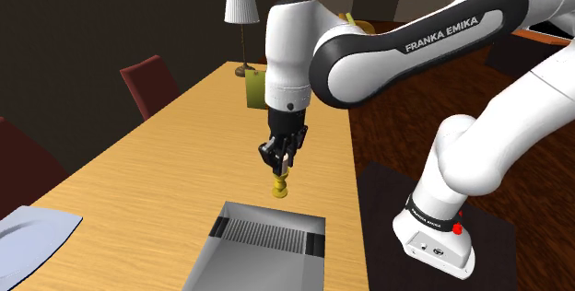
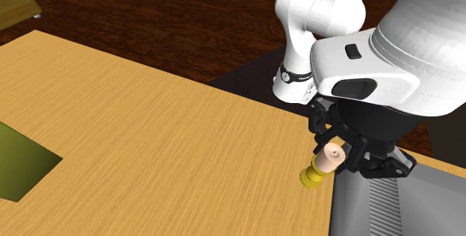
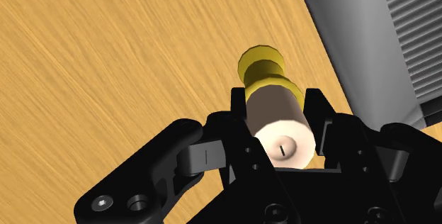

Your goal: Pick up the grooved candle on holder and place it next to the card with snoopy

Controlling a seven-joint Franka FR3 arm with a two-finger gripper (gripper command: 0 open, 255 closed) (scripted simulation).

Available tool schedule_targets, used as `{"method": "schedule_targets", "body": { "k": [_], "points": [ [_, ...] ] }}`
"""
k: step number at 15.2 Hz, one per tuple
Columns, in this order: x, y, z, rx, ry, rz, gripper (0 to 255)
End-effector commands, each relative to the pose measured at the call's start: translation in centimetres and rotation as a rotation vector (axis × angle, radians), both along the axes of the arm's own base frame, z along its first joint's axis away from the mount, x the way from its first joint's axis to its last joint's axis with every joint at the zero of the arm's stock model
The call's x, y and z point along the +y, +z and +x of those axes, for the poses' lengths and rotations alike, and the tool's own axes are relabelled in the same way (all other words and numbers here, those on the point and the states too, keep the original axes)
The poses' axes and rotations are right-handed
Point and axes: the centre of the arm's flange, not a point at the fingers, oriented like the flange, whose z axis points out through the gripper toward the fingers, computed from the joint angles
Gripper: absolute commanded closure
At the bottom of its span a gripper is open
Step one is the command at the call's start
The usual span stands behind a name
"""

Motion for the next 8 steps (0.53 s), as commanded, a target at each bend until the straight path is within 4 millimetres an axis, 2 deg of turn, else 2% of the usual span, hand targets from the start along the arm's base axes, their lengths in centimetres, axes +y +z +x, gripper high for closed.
{"method": "schedule_targets", "body": {
  "k": [1, 8],
  "points": [
    [0.0, 1.1, 0.0, 0.0, 0.0, 0.0, 255],
    [0.0, 4.8, 0.0, 0.0, 0.0, 0.0, 255]
  ]
}}
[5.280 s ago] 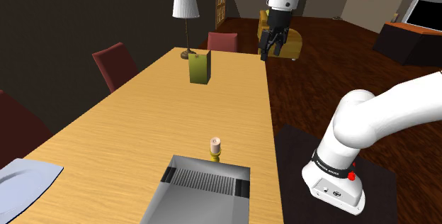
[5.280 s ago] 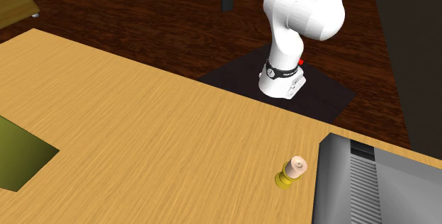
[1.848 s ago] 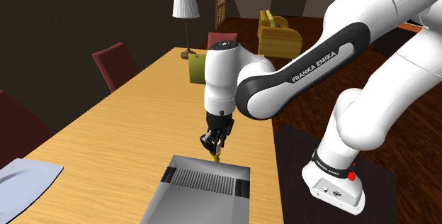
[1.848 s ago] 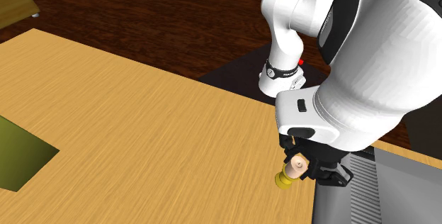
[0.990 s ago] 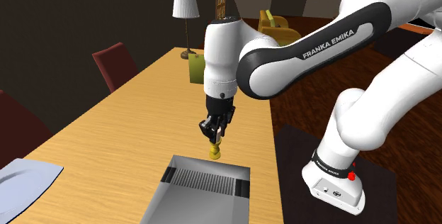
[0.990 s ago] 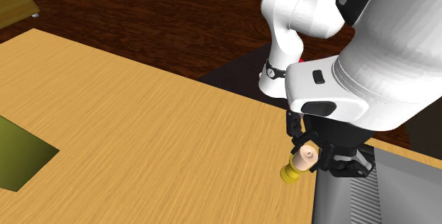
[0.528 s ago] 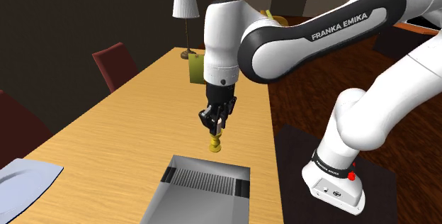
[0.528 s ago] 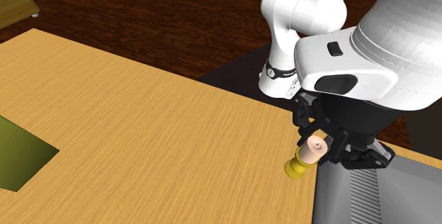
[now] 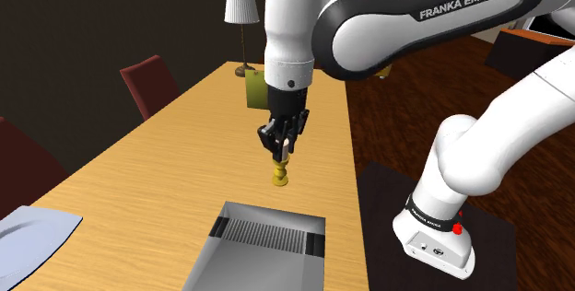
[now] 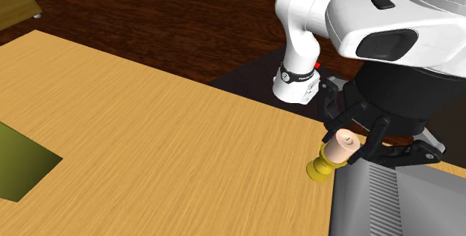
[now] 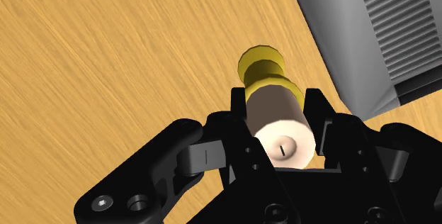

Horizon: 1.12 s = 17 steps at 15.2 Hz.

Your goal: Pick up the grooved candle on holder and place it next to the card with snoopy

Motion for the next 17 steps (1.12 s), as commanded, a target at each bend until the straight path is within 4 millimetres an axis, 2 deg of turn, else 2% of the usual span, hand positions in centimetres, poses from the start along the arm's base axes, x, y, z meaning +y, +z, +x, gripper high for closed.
{"method": "schedule_targets", "body": {
  "k": [1, 17],
  "points": [
    [-0.1, 1.1, 0.0, 0.0, 0.0, 0.0, 255],
    [-0.1, 9.5, 0.0, 0.0, 0.0, 0.0, 255]
  ]
}}
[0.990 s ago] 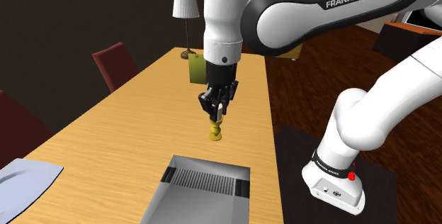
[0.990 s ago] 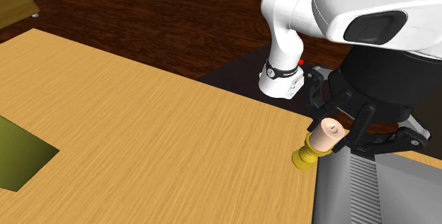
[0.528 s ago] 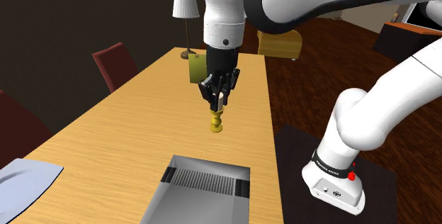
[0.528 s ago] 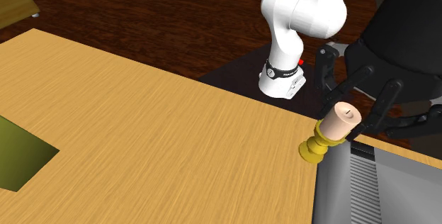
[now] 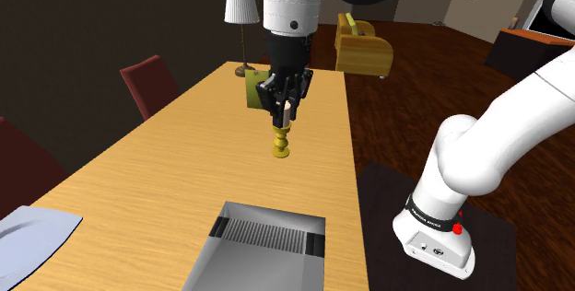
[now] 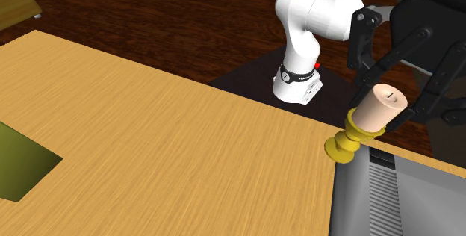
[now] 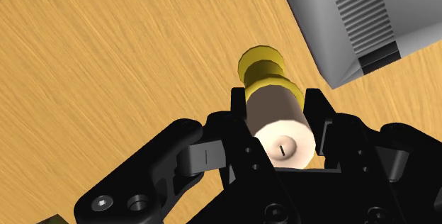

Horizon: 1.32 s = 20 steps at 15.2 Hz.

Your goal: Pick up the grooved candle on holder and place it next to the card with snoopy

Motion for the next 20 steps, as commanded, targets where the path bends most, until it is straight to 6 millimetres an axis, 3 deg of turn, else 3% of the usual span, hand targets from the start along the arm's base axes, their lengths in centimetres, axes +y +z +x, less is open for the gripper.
{"method": "schedule_targets", "body": {
  "k": [1, 9, 20],
  "points": [
    [-0.1, 1.1, 0.0, 0.0, 0.0, 0.0, 255],
    [-0.1, 5.0, 0.0, 0.0, 0.0, 0.0, 255],
    [-12.0, 5.0, 8.3, 0.0, 0.0, 0.0, 255]
  ]
}}
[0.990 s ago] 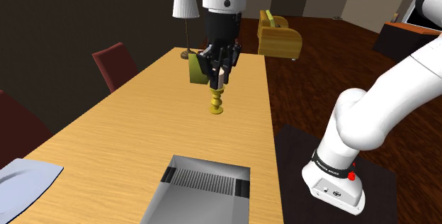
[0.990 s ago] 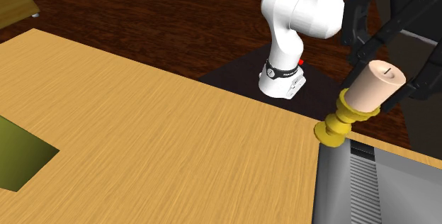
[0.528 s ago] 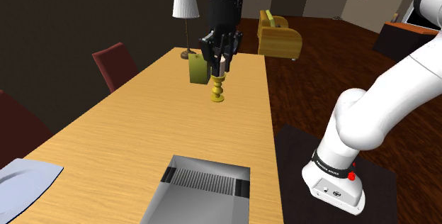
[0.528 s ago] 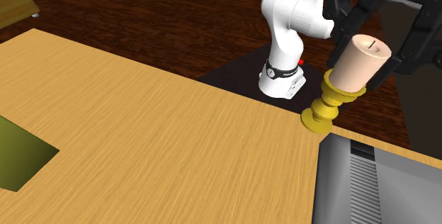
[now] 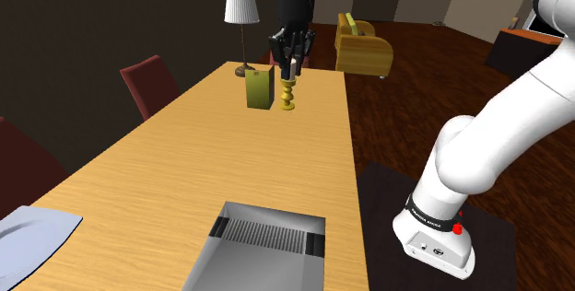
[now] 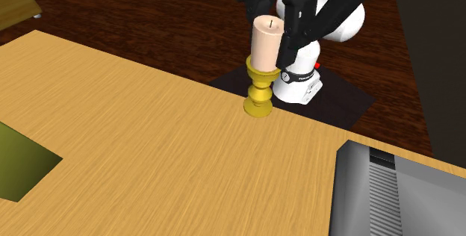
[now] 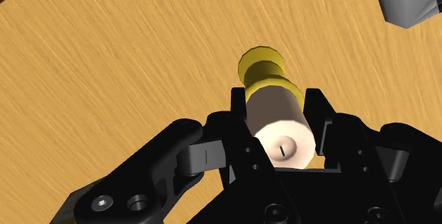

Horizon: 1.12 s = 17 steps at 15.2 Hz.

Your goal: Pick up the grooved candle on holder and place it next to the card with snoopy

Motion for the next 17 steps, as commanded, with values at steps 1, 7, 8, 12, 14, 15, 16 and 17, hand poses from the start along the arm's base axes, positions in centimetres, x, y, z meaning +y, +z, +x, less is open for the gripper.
{"method": "schedule_targets", "body": {
  "k": [1, 7, 8, 12, 14, 15, 16, 17],
  "points": [
    [-2.3, -0.1, 1.8, 0.0, 0.001, 0.0, 255],
    [-8.8, -0.1, 6.3, 0.0, 0.001, 0.0, 255],
    [-9.9, -0.1, 7.0, 0.0, 0.001, 0.0, 255],
    [-14.2, -0.1, 10.0, 0.0, 0.001, 0.0, 255],
    [-16.4, -0.1, 11.5, 0.0, 0.001, 0.0, 255],
    [-17.5, -0.1, 12.3, 0.0, 0.001, 0.0, 255],
    [-18.6, -0.1, 13.1, 0.0, 0.001, 0.0, 255],
    [-19.7, -0.1, 13.8, 0.0, 0.001, 0.0, 255]
  ]
}}
